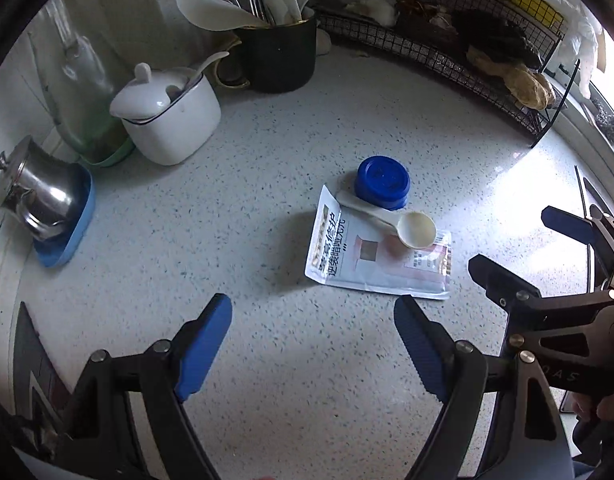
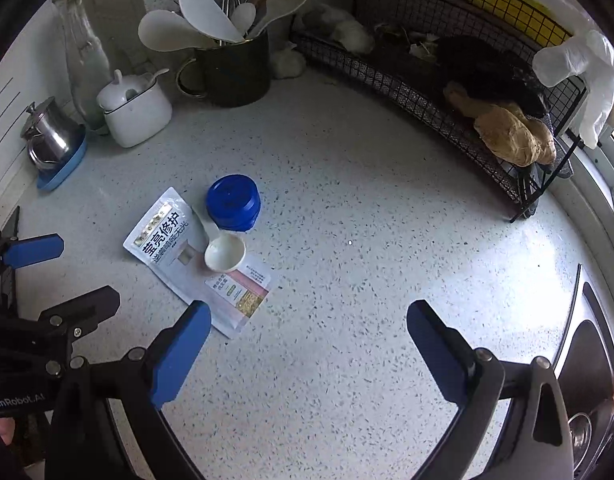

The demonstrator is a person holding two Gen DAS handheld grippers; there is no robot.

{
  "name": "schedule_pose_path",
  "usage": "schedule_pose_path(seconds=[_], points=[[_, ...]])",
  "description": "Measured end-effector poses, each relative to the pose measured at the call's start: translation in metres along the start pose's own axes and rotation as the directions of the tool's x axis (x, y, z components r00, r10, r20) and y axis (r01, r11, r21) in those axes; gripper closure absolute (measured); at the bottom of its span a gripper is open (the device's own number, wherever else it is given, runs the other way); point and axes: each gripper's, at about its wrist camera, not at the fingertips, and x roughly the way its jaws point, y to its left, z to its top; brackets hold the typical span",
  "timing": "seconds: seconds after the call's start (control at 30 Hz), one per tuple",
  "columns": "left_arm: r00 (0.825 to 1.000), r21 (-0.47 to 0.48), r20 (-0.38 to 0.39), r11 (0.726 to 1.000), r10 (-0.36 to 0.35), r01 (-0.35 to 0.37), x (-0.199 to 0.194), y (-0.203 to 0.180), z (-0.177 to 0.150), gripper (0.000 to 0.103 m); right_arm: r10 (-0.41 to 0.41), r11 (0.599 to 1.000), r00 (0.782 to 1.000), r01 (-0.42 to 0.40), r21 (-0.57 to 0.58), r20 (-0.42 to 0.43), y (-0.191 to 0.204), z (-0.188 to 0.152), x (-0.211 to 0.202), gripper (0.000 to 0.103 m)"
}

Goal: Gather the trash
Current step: 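Grasp the white printed sachet by its edge with the left tool, then grasp the white measuring scoop with the right tool while the left holds the sachet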

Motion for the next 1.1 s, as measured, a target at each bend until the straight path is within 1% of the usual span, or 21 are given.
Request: schedule_pose_path(seconds=[0.07,0.23,0.33,0.37,0.4,0.43,0.47,0.5,0.57,0.63,0.7,0.73,0.77,0.8,0.87,1.0,1.1], points=[[1.000,0.010,-0.011,1.000,-0.024,0.024,0.012,0.007,0.009,0.021,-0.018,1.000,1.000,0.019,0.012,-0.019,0.001,0.006,0.009,0.004],[0.999,0.025,-0.018,0.998,-0.050,0.050,0.034,0.014,0.023,0.021,-0.054,0.998,0.998,0.056,0.039,-0.044,-0.001,0.019,0.026,0.004],[0.998,0.029,-0.002,0.997,-0.070,0.070,0.040,0.015,0.027,0.030,-0.062,0.997,0.997,0.064,0.045,-0.050,-0.004,0.023,0.030,0.004],[0.997,0.029,-0.004,0.996,-0.078,0.078,0.042,0.015,0.028,0.038,-0.064,0.997,0.997,0.066,0.046,-0.051,-0.005,0.024,0.030,0.004],[0.996,0.028,-0.011,0.996,-0.083,0.083,0.044,0.014,0.029,0.043,-0.063,0.997,0.997,0.066,0.046,-0.052,-0.005,0.026,0.032,0.004],[0.996,0.020,-0.020,0.996,-0.088,0.088,0.046,0.015,0.030,0.053,-0.053,0.997,0.997,0.055,0.050,-0.053,-0.006,0.027,0.032,0.004],[0.995,0.009,-0.026,0.996,-0.094,0.094,0.047,0.016,0.032,0.059,-0.038,0.998,0.998,0.041,0.055,-0.056,-0.007,0.028,0.032,0.004],[0.995,-0.001,-0.029,0.995,-0.097,0.097,0.048,0.016,0.032,0.059,-0.034,0.998,0.998,0.037,0.055,-0.060,-0.004,0.036,0.037,0.004],[0.995,0.001,-0.026,0.996,-0.091,0.091,0.049,0.016,0.032,0.067,-0.033,0.998,0.998,0.036,0.056,-0.059,-0.003,0.037,0.037,0.004],[0.996,0.003,-0.025,0.996,-0.088,0.088,0.050,0.015,0.032,0.071,-0.028,0.998,0.998,0.031,0.056,-0.062,-0.004,0.041,0.038,0.003],[0.995,-0.004,-0.024,0.996,-0.092,0.092,0.051,0.016,0.031,0.071,-0.029,0.998,0.997,0.033,0.046,-0.066,-0.004,0.043,0.039,0.004],[0.995,-0.006,-0.023,0.996,-0.094,0.094,0.051,0.016,0.031,0.074,-0.031,0.999,0.997,0.034,0.040,-0.069,-0.004,0.044,0.041,0.004],[0.995,-0.005,-0.023,0.995,-0.096,0.096,0.050,0.017,0.030,0.079,-0.033,0.999,0.997,0.035,0.033,-0.069,-0.005,0.045,0.041,0.004],[0.995,-0.003,-0.024,0.995,-0.100,0.100,0.050,0.017,0.029,0.082,-0.035,0.999,0.997,0.037,0.028,-0.067,-0.004,0.047,0.041,0.003],[0.993,-0.001,-0.026,0.993,-0.116,0.116,0.049,0.016,0.027,0.095,-0.034,0.999,0.998,0.036,0.022,-0.061,-0.005,0.048,0.039,0.003],[0.993,0.001,-0.021,0.993,-0.117,0.117,0.044,0.015,0.021,0.099,-0.002,1.000,0.999,0.003,0.011,-0.054,0.002,0.044,0.033,0.003],[0.995,-0.012,-0.026,0.996,-0.094,0.094,0.036,0.021,0.010,0.099,0.029,0.999,0.998,-0.029,-0.014,-0.048,0.005,0.045,0.030,0.004]])
